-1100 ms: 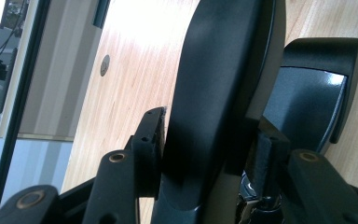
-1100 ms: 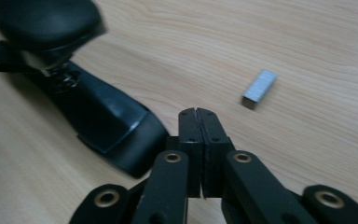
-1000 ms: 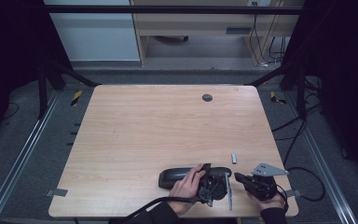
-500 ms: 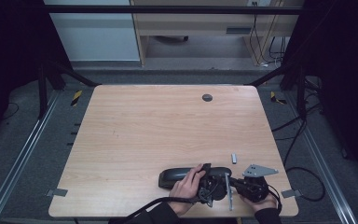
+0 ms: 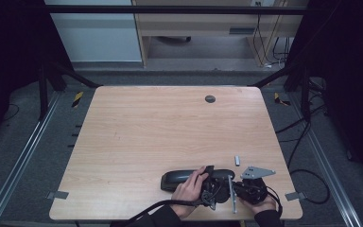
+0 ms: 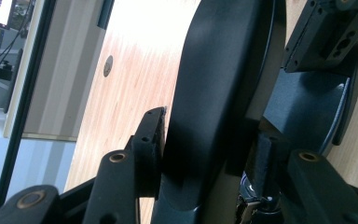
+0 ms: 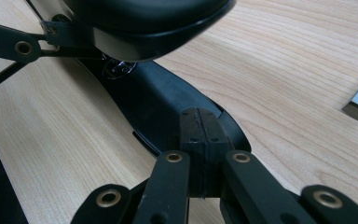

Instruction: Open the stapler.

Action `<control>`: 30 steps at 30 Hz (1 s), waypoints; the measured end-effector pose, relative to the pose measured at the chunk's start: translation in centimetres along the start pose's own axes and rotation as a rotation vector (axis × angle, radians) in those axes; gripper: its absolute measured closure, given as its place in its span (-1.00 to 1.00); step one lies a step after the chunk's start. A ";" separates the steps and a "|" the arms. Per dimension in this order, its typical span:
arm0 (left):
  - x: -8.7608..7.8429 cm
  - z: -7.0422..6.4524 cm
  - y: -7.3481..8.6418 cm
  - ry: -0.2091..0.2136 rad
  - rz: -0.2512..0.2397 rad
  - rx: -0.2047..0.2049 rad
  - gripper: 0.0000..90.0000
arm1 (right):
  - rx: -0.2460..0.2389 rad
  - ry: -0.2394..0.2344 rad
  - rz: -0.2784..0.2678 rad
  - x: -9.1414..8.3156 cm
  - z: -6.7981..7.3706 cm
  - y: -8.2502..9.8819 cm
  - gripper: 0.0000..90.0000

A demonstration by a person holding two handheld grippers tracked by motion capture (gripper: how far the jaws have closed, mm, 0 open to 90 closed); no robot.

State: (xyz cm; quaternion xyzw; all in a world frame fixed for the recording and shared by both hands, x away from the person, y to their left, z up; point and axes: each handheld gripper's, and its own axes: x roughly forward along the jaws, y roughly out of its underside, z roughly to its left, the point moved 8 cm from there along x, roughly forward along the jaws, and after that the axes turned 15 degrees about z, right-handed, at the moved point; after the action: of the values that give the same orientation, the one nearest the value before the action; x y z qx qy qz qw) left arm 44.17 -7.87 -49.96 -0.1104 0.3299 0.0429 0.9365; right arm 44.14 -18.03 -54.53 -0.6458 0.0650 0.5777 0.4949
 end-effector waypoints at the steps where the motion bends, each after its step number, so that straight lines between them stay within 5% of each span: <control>1: 0.0 0.0 0.0 -0.001 -0.002 -0.001 0.19 | 0.000 0.001 -0.001 0.0 0.0 0.0 1.00; 16: -0.1 0.2 0.1 0.002 -0.010 -0.011 0.19 | -0.011 0.008 -0.006 0.2 0.2 -0.2 1.00; 30: -1.3 1.8 0.6 0.034 -0.068 -0.111 0.20 | 0.002 0.003 -0.013 0.2 0.2 -0.2 1.00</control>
State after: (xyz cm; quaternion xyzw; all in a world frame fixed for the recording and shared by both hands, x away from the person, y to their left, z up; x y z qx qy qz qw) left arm 44.12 -6.87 -47.92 -0.1739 0.3390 0.0274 0.9242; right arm 44.20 -17.70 -54.61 -0.6467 0.0622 0.5734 0.4991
